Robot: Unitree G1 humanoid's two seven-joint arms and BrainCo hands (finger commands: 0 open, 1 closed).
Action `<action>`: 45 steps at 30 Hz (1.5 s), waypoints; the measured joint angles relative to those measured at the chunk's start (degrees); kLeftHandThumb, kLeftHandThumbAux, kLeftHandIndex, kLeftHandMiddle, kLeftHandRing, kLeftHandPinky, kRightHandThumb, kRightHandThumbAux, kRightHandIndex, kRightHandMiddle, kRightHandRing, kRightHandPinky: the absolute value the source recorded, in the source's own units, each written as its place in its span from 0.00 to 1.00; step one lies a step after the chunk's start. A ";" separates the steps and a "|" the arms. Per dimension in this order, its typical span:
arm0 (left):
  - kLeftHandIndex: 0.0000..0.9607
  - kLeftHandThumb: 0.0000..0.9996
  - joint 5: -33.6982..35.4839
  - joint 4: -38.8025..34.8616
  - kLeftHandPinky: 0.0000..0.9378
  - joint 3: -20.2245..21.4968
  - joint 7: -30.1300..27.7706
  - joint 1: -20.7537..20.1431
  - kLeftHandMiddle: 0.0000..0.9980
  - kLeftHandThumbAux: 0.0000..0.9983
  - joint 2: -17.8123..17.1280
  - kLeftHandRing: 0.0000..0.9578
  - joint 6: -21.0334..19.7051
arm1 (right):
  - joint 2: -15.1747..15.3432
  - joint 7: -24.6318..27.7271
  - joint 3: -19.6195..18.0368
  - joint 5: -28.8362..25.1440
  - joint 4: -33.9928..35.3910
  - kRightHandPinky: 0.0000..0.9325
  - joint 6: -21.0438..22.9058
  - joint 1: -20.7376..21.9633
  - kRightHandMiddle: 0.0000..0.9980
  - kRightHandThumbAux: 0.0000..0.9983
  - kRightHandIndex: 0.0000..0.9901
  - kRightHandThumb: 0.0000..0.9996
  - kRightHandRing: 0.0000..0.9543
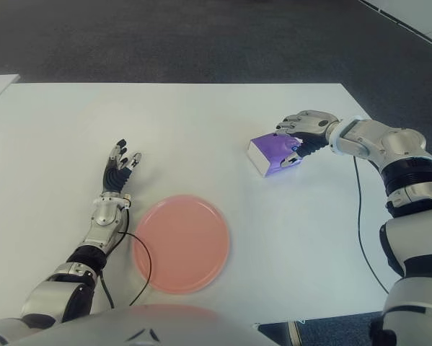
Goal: Put the tissue paper into the plate.
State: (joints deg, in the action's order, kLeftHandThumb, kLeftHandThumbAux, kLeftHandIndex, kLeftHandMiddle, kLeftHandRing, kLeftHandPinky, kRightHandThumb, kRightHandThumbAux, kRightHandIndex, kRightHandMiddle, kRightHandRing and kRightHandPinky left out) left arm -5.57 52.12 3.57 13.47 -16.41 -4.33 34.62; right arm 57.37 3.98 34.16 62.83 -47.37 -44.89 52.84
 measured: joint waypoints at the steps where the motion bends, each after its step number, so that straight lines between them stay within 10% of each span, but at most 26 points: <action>1: 0.00 0.06 0.01 -0.04 0.00 0.01 0.00 0.03 0.00 0.54 -0.01 0.00 0.00 | 0.00 0.19 0.11 0.05 -0.03 0.00 0.13 0.00 0.00 0.15 0.00 0.60 0.00; 28: 0.00 0.08 -0.01 -0.23 0.00 0.00 -0.06 0.14 0.00 0.53 -0.33 0.00 -0.44 | -1.00 1.17 1.24 0.11 -3.28 0.00 3.12 -0.24 0.00 0.15 0.00 0.61 0.00; 45: 0.00 0.07 -0.17 -0.22 0.00 -0.08 -0.73 0.09 0.00 0.51 -0.50 0.00 -0.58 | -6.48 -9.35 4.69 1.28 -11.61 0.00 5.88 3.01 0.00 0.15 0.00 0.59 0.00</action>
State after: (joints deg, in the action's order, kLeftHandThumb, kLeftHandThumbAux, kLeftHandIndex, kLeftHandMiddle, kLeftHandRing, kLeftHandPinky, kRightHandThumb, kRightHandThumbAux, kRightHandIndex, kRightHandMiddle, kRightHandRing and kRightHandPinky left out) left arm -5.74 51.90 3.49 12.74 -16.32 -4.83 34.04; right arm 50.89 -5.37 38.85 64.11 -58.97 -39.01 55.85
